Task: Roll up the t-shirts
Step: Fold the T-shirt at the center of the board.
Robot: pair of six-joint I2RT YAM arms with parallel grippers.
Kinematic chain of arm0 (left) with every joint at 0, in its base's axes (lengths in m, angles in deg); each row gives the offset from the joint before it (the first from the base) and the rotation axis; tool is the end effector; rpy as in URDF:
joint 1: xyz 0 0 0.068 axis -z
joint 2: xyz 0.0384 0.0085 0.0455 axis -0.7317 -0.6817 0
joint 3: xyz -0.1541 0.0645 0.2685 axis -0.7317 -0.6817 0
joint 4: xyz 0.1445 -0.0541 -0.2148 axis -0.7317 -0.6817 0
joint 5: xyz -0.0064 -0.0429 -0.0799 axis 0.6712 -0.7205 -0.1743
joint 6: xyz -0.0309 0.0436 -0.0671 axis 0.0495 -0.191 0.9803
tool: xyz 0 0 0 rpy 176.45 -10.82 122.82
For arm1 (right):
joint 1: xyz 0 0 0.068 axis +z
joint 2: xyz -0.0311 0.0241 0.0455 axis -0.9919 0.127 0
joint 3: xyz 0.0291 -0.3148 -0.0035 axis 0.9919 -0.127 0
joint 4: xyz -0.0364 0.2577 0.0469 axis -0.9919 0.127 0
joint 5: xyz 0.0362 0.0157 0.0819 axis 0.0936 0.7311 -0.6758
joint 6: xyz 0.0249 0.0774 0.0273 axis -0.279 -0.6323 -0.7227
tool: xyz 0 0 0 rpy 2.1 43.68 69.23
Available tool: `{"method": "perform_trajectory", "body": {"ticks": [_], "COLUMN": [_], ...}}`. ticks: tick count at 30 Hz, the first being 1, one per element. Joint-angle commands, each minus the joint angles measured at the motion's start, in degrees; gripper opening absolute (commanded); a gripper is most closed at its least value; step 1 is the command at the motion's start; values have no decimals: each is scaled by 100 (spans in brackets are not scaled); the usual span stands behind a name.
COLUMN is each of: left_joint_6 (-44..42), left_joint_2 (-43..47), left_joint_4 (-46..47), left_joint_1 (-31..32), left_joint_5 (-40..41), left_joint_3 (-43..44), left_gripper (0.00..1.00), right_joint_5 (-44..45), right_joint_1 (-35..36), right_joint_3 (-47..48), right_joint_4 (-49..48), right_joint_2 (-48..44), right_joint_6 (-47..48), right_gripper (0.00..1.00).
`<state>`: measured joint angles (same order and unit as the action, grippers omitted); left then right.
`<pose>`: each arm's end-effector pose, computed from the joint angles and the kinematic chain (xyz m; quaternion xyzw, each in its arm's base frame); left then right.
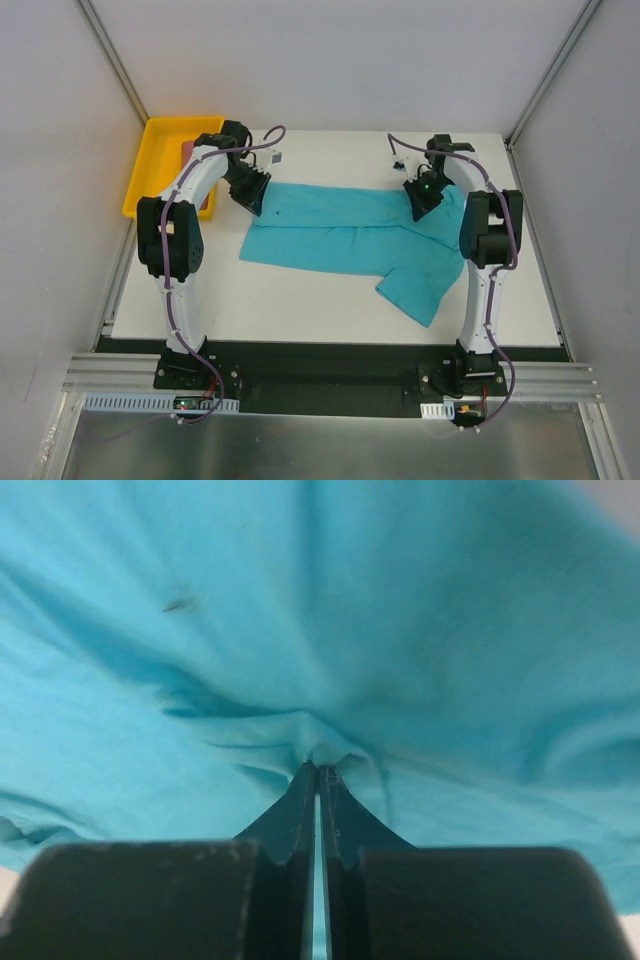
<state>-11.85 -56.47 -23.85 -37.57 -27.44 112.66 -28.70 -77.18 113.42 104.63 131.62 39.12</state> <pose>0.4587 -0.1051 0.2507 0.2956 0.9173 -0.1660 0.2090 0.5078 0.0718 0.1712 -0.4663 0.8627 0.0924 0.1726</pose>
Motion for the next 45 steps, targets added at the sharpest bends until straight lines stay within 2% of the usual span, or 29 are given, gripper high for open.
{"method": "perform_trajectory", "body": {"ticks": [1,5,6,8,11,12,15,19,23,26,28,29,33,37,41,45], "left_joint_6": [16,25,25,-2,-54,-54,-11,7,7,25,25,33,-81,-248,-142,-177], "left_joint_2": [214,179,170,152,126,109,38,-41,-216,-489,-726,-822,-1463,-2000,-2519,-2721], "left_joint_4": [-119,-119,-119,-145,-146,-154,-146,-137,-146,-111,-58,21,74,83,83,74], "left_joint_1": [57,57,48,57,48,48,48,48,39,39,39,30,-22,-22,-22,-22], "left_joint_5": [-142,-239,-248,-265,-283,-283,-301,-222,24,235,428,472,508,604,1069,1307], "left_joint_3": [242,286,286,251,242,277,391,505,619,804,953,1154,1893,2649,3430,3450], "left_gripper": [18,18,18,18,18,18,18,18,18,11,0,0,0,0,0,0], "right_joint_5": [189,672,864,1296,1587,1578,1482,1358,1437,1482,1508,1491,1377,1280,1332,1551], "right_joint_1": [413,950,1090,1433,1698,1672,1287,689,108,-296,-534,-534,-833,-912,-903,-860], "right_joint_3": [-736,-1773,-2132,-2503,-3040,-2972,-2507,-1340,-767,-310,-19,130,912,1186,1475,2108], "right_joint_4": [-255,-475,-519,-476,-423,-310,-81,60,43,8,-124,-150,-299,-615,-1020,-924], "right_joint_2": [-1424,-2154,-2277,-2559,-2963,-2990,-2789,-2183,-1612,-1137,-787,-654,-214,15,461,1007], "right_joint_6": [-383,-840,-963,-1287,-1491,-1483,-1456,-1369,-1140,-982,-973,-964,-885,-876,-876,-780], "right_gripper": [1,2,10,21,33,33,33,31,20,7,3,1,1,1,2,2]}}
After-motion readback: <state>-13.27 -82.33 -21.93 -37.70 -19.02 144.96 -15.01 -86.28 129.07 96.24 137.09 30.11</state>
